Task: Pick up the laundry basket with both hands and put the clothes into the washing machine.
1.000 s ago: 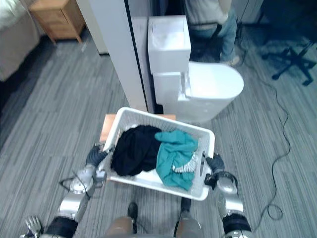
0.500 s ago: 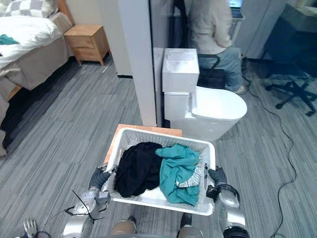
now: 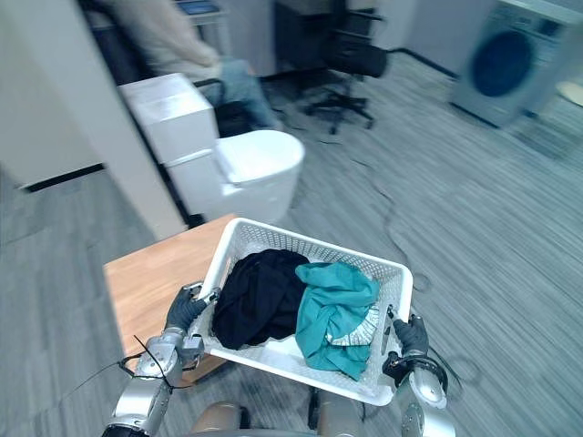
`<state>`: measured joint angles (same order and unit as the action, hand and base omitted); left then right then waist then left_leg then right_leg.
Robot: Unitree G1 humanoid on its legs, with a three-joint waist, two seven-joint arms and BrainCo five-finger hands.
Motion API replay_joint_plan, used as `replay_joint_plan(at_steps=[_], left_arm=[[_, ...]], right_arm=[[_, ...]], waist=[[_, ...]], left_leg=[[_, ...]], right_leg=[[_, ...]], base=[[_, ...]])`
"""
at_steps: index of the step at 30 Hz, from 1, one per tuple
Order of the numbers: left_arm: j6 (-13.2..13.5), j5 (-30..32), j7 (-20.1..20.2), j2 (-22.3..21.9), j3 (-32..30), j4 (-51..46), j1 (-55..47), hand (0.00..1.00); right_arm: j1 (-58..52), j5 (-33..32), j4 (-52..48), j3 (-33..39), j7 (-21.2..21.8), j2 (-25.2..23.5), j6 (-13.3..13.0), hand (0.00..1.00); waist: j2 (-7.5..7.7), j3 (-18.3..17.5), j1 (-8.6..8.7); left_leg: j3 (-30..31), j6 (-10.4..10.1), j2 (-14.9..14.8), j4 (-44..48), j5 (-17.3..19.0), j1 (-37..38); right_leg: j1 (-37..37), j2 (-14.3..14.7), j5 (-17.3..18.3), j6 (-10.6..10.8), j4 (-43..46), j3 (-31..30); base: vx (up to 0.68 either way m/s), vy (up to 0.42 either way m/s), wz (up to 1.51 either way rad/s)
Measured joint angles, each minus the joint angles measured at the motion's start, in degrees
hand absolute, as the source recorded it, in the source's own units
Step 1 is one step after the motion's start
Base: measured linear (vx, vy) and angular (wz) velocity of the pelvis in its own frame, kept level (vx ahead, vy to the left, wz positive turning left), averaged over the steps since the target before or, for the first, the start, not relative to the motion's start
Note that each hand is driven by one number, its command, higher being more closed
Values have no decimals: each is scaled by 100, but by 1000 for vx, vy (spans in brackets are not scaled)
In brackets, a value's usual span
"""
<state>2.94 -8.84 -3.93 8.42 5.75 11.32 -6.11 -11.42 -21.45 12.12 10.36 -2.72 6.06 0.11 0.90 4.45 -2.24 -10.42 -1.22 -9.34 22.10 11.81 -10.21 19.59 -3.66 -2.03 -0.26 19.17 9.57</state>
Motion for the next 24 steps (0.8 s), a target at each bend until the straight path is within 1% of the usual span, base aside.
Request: replay_joint_plan(at_steps=[1,2,3,4,5,6,7,8,9,10,11,12,13,14,15,16,17,18,19,20,21,22,23,24], left_arm=[[3,-3,-1,-2,39,1,18,100],[2,-5,-1,1,38,2,17,100],[-1,-5,-1,3,38,9,14,100],[-27,-4,2,6,41,17,14,100],[-74,-10,-5,-107,62,142,-7,100],[-96,-16,-9,-154,74,231,-62,100],[-90,-38,-21,-145,50,237,-80,100],[-90,-75,-47,-121,-28,255,-84,100],[-93,-76,-59,-123,-51,319,-78,100],[-96,-75,-57,-115,-54,358,-72,100],[-104,-74,-39,-103,-65,436,-58,100],[-111,-73,0,-87,-99,502,-58,100],[-122,-73,16,-78,-135,559,-61,100],[-160,-73,20,-83,-179,690,-82,100],[-185,-74,21,-92,-211,700,-155,100],[-185,-75,28,-119,-213,686,-195,100],[-174,-84,21,-200,-247,584,-295,100],[-164,-96,22,-268,-324,376,-399,100],[-126,-170,24,-283,-370,268,-497,100],[-108,-186,22,-266,-371,226,-531,100],[-104,-189,20,-240,-395,210,-553,100],[-105,-200,20,-250,-448,210,-598,100],[-109,-210,18,-276,-550,209,-641,100],[-109,-211,14,-295,-555,209,-650,100]], right_arm=[[-1,0,10,39,-4,3,-21,100],[14,1,75,36,-3,17,-54,100],[33,7,145,36,-3,30,-83,100],[106,12,320,35,14,50,-119,100],[281,24,665,29,11,147,-103,100],[398,103,890,-32,10,256,-73,100],[448,128,925,-104,10,299,-75,100],[482,137,924,-195,8,266,-81,100],[463,175,929,-186,7,214,-77,100],[425,183,928,-185,7,195,-77,100],[349,183,917,-186,7,149,-78,100],[265,183,898,-193,7,98,-78,100],[220,184,894,-193,7,50,-77,100],[135,198,875,-205,7,-13,-67,100],[-19,203,725,-223,-1,-12,13,100],[-116,203,583,-223,-17,-2,35,100],[-178,223,419,-223,-59,4,43,100],[-167,312,245,-233,-87,22,47,100],[-136,319,168,-286,-69,75,44,100],[-118,322,162,-338,-65,110,33,100],[-89,322,165,-406,-64,122,37,100],[-43,344,157,-461,-64,112,57,100],[-28,421,87,-498,-68,94,137,100],[-52,433,44,-499,-71,101,154,100]], waist=[[-3,9,-18],[-1,11,-7],[25,4,-5],[148,-25,29],[48,-46,81],[-138,-149,24],[-153,-159,-16],[-49,-168,-10],[-65,-176,1],[-85,-189,35],[-103,-195,201],[-102,-191,232],[-95,-164,255],[-139,-43,254],[-244,82,160],[-240,104,99],[-233,162,43],[-298,178,-49],[-266,210,-128],[-274,206,-195],[-339,190,-284],[-388,200,-326],[-508,172,-329],[-488,194,-329]], left_leg=[[-343,-49,-188,-98,-52,112],[-663,-84,-369,-143,-67,183],[-795,-136,-420,-145,-44,217],[-1052,-301,-440,2,48,226],[-1041,-411,-534,-79,59,258],[-1211,-485,-574,-690,-14,629],[-1421,-517,-634,-907,-30,714],[-1836,-622,-668,-892,-92,878],[-1984,-660,-824,-818,-77,941],[-2085,-730,-941,-754,-32,976],[-2395,-865,-1295,-474,47,1102],[-2491,-912,-1551,-103,69,1148],[-2441,-899,-1775,328,79,1106],[-2114,-517,-2262,1452,-29,973],[-1425,545,-2557,2593,-461,619],[-922,920,-2527,3097,-748,425],[-6,595,-2098,3775,-577,-25],[673,280,-1366,4126,-307,-516],[1057,15,-768,4011,-129,-793],[1260,-117,-430,3697,-44,-877],[1365,-130,-92,3042,-48,-949],[1252,-144,35,2058,-56,-1083],[1034,-123,45,1172,-89,-1203],[937,-139,57,762,-101,-1243]], right_leg=[[-257,-105,485,67,546,100],[-463,-214,918,201,802,132],[-543,-300,1102,314,873,158],[-656,-456,1403,368,531,274],[-753,-154,1508,420,-48,246],[-923,-92,1445,300,-667,498],[-924,-88,1299,206,-682,593],[-869,-27,769,298,-979,543],[-889,208,574,280,-1175,288],[-926,361,491,253,-1315,174],[-940,689,370,173,-1426,-68],[-954,888,383,91,-1376,-227],[-1003,1008,325,-50,-1332,-321],[-1268,1294,300,-230,-1280,-513],[-1558,1508,415,-392,-1174,-751],[-1674,1577,519,-471,-1096,-905],[-1748,1599,802,-564,-946,-1115],[-1741,1567,983,-639,-821,-1292],[-1745,1504,1033,-617,-854,-1381],[-1763,1467,1032,-608,-885,-1474],[-1855,1440,1023,-571,-1002,-1557],[-1963,1433,943,-441,-1186,-1570],[-2048,1441,902,-370,-1263,-1519],[-2079,1435,916,-376,-1263,-1514]], base=[[-222,-146,-171],[-176,-175,-161],[-151,-218,-154],[-109,-202,-153],[-64,-168,-221],[3,-87,-215],[-9,-83,-249],[-8,-139,-211],[-10,-171,-183],[151,-245,-150],[182,-212,-131],[208,-210,-124],[243,-212,-111],[241,-207,-121],[283,-173,-124],[210,-23,-121],[240,37,-113],[193,63,-121],[160,75,-105],[196,102,-100],[265,130,-103],[332,166,-97],[274,145,-66],[289,181,-47]])
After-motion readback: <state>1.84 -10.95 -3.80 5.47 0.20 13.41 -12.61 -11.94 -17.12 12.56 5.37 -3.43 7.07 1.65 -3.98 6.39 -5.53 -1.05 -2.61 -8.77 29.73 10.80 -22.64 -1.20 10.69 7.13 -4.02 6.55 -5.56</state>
